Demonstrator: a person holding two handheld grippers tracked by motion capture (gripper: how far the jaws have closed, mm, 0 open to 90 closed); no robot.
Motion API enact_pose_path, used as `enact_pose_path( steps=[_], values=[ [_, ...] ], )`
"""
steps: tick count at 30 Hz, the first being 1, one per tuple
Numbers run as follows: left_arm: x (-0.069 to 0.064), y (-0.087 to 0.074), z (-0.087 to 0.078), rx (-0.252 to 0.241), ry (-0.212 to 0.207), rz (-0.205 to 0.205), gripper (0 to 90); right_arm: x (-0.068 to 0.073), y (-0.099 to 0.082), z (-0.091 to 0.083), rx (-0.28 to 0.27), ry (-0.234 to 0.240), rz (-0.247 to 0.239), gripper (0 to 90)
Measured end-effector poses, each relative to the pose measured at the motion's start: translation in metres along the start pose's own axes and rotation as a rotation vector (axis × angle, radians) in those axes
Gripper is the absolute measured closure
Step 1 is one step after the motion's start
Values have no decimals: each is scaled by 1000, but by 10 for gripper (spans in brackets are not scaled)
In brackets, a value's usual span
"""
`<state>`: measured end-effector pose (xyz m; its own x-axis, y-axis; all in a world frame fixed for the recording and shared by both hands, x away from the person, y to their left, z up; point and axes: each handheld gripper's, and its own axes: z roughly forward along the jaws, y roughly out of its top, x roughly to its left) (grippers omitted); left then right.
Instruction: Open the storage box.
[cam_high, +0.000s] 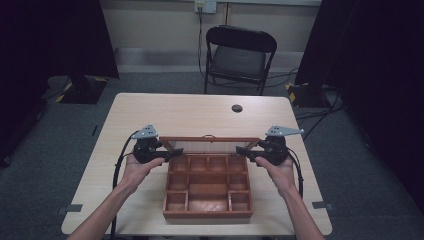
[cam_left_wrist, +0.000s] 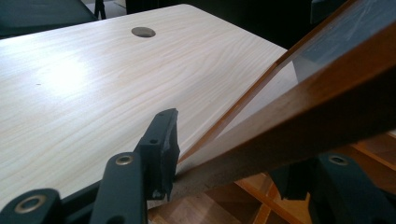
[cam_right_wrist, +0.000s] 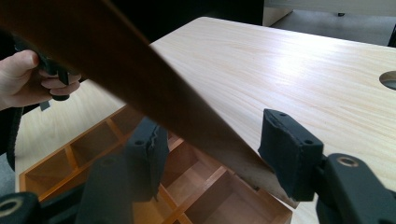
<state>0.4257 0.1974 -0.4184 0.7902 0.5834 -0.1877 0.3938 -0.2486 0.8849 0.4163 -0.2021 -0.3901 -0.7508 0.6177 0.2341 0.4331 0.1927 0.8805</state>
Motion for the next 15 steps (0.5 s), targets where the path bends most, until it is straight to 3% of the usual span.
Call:
enact_pose_path(
  steps=[10, 15],
  values=[
    [4, 0, 2, -14, 5, -15, 497, -11, -3, 12, 24, -22, 14, 404],
    [8, 3, 3, -2, 5, -3, 513, -16, -4, 17, 21, -25, 20, 404]
  ],
)
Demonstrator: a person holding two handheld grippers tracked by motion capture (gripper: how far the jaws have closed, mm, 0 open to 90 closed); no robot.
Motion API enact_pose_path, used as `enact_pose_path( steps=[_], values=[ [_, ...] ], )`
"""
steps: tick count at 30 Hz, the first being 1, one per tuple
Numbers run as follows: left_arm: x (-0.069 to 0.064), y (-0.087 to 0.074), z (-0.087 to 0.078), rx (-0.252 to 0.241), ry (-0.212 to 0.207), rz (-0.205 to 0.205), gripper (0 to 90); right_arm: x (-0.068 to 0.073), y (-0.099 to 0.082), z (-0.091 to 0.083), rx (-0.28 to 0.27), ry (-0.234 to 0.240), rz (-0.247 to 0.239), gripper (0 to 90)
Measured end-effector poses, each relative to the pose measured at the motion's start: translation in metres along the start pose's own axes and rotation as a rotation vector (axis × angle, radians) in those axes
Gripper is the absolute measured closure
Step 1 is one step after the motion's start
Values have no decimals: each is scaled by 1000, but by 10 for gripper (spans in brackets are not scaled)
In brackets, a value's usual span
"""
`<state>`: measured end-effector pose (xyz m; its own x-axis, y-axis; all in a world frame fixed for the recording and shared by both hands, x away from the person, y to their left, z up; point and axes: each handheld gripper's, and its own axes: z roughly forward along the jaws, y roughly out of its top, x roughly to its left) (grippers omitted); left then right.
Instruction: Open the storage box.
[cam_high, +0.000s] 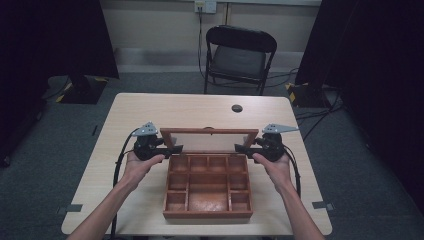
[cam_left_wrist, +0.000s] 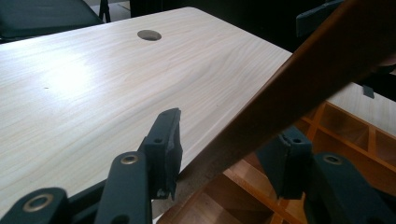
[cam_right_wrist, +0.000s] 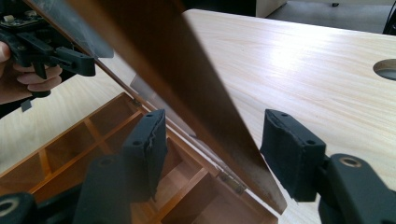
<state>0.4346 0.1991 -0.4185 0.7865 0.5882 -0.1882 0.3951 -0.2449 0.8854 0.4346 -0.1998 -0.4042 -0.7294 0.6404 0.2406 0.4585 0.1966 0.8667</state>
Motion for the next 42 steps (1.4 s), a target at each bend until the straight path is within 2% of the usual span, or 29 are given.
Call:
enact_pose_path(
  steps=[5, 9, 20, 22, 25, 28, 30, 37, 42],
  values=[
    [3, 1, 1, -2, 2, -3, 523, -5, -2, 5, -14, 0, 18, 393],
    [6, 0, 2, -9, 4, -4, 529, -7, -3, 11, -21, 10, 17, 421],
    [14, 1, 7, -13, 5, -18, 545, -14, -6, 19, -26, 0, 27, 450],
    [15, -1, 10, 14, 14, -19, 544, -15, -6, 19, -28, -4, 28, 452],
    [16, -4, 14, 30, 18, -17, 538, -15, -6, 20, -31, -6, 25, 458],
    [19, -7, 15, 15, 7, -45, 536, -17, -6, 20, -34, -6, 25, 465],
    [20, -8, 15, 14, 8, -40, 542, -18, -7, 21, -36, -12, 26, 470],
    [21, -8, 17, 13, 21, -42, 549, -21, -9, 24, -26, -14, 27, 475],
    [23, -11, 17, 20, 25, -60, 561, -23, -11, 26, -15, -16, 35, 477]
  ],
)
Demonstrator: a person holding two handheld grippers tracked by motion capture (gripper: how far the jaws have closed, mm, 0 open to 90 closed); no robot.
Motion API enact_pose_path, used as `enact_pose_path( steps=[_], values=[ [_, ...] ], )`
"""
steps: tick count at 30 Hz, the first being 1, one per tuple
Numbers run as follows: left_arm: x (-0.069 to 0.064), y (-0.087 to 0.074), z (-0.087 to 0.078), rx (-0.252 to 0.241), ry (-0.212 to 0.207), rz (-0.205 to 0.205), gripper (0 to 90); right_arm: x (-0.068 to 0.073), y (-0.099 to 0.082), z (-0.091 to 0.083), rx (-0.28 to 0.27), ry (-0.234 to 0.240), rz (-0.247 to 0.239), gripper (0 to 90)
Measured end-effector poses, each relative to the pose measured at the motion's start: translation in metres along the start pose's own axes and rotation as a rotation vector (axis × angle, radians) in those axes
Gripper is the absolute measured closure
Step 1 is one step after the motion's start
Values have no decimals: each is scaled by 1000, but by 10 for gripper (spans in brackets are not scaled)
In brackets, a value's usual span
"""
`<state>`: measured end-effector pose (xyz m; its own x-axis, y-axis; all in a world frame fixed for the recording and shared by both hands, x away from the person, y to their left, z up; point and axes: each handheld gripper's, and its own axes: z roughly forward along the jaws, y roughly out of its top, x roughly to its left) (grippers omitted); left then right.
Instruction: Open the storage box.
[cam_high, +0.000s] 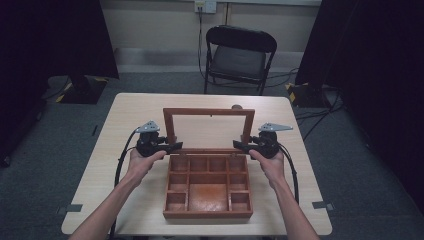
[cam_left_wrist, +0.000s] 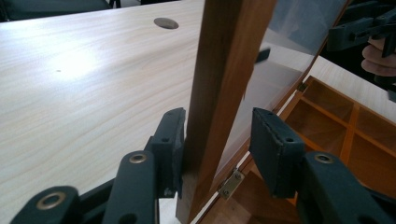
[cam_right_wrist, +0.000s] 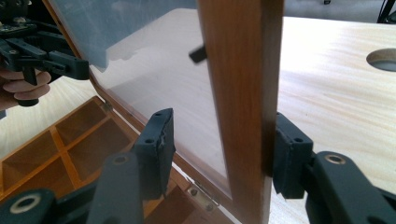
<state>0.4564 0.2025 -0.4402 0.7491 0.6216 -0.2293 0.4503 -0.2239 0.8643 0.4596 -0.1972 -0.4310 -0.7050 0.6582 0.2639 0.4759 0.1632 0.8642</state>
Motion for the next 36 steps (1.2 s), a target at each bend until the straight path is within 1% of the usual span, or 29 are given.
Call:
enact_pose_path(
  steps=[2, 3, 6, 9, 11, 14, 16, 17, 18, 19, 20, 21, 23, 30, 31, 32, 36],
  values=[
    [4, -3, -1, -15, -23, -41, 571, -1, -2, 1, 2, -1, 4, 480],
    [6, -5, -1, -17, -26, -45, 576, -2, -2, 2, 4, 0, 4, 483],
    [7, -7, -1, -8, -5, -41, 608, -3, -2, 3, 8, -7, 1, 488],
    [9, -8, -1, -10, -5, -50, 619, -5, -3, 5, 2, -21, 11, 514],
    [9, -8, 0, -11, 2, -52, 621, -7, -3, 6, 1, -24, 9, 526],
    [9, -8, 1, -2, 16, -40, 630, -8, -3, 7, 0, -31, 12, 532],
    [11, -7, 3, -1, 19, -47, 634, -9, -3, 9, -3, -37, 13, 535],
    [11, -7, 4, -6, 19, -57, 634, -9, -3, 9, -5, -40, 15, 535],
    [12, -7, 4, 3, 20, -54, 634, -10, -3, 10, -8, -42, 20, 535],
    [13, -7, 4, 7, 23, -54, 635, -10, -4, 11, -11, -47, 26, 533],
    [13, -7, 5, 1, 16, -62, 635, -11, -4, 12, -16, -49, 31, 528],
    [15, -7, 5, 10, 22, -60, 635, -10, -4, 13, -18, -54, 36, 523],
    [15, -7, 6, 1, 15, -73, 635, -10, -5, 15, -17, -66, 35, 520],
    [17, -6, 9, 16, 30, -87, 623, -14, -5, 18, -18, -66, 57, 510],
    [17, -6, 10, 12, 31, -97, 618, -14, -5, 19, -18, -68, 62, 504],
    [18, -6, 10, 22, 33, -91, 614, -15, -6, 20, -17, -69, 66, 497],
    [20, -7, 12, 16, 28, -112, 602, -15, -7, 25, -15, -81, 76, 458]
  ],
)
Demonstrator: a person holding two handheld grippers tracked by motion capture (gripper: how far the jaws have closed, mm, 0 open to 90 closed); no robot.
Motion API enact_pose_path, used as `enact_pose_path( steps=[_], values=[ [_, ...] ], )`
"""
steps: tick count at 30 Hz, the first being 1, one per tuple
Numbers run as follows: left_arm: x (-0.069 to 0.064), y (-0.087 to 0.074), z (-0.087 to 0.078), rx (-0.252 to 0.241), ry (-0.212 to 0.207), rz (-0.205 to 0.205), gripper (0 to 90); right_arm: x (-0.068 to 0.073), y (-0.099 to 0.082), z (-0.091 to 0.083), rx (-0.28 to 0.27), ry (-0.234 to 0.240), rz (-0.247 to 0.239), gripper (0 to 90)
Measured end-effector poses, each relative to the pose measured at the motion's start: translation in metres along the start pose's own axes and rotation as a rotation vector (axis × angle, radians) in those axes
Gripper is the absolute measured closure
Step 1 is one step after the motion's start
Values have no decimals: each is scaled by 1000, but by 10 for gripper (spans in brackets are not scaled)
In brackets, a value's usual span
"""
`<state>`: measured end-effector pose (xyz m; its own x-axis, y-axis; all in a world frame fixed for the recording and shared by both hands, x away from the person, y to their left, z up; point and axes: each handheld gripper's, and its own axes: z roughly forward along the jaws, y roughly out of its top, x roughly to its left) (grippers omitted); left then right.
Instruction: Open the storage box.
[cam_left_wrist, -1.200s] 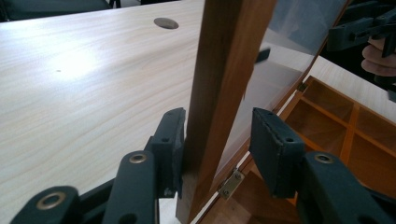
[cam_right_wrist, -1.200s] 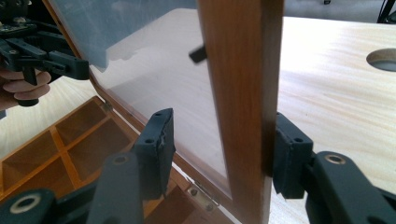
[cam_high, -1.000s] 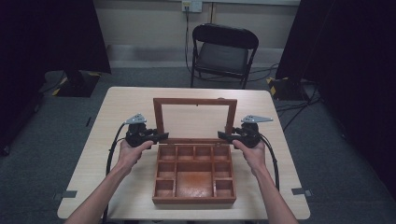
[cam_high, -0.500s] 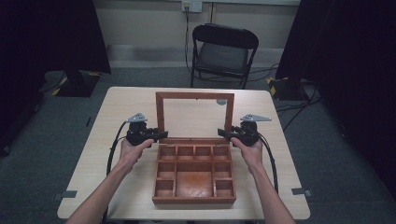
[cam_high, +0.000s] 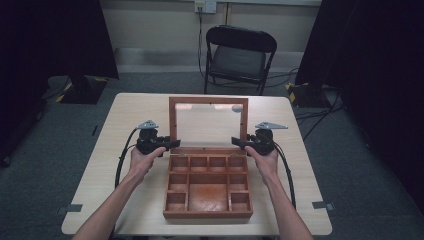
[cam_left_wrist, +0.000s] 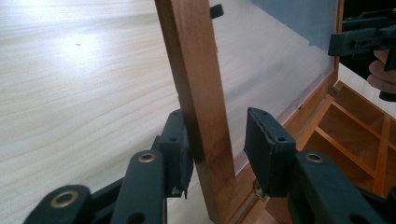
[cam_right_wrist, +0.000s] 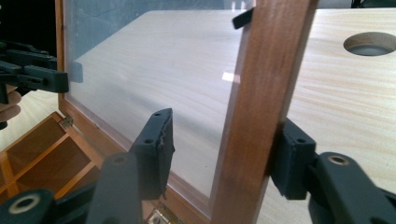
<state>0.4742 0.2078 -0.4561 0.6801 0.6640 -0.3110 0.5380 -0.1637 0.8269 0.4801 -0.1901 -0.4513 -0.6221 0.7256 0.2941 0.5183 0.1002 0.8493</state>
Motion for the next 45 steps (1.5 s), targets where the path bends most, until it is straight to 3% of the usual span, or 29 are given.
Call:
enact_pose_path(
  steps=[13, 28, 33, 45],
  values=[
    [7, -1, 7, 24, -1, -32, 554, -3, -4, 9, 51, -15, 29, 375],
    [16, -6, 9, 45, -5, -60, 521, -9, -8, 20, 68, -23, 69, 301],
    [18, -9, 10, 39, -10, -77, 517, -10, -9, 23, 82, -36, 63, 271],
    [19, -10, 6, 53, -8, -74, 517, -9, -5, 29, 105, -51, 58, 237]
  ],
)
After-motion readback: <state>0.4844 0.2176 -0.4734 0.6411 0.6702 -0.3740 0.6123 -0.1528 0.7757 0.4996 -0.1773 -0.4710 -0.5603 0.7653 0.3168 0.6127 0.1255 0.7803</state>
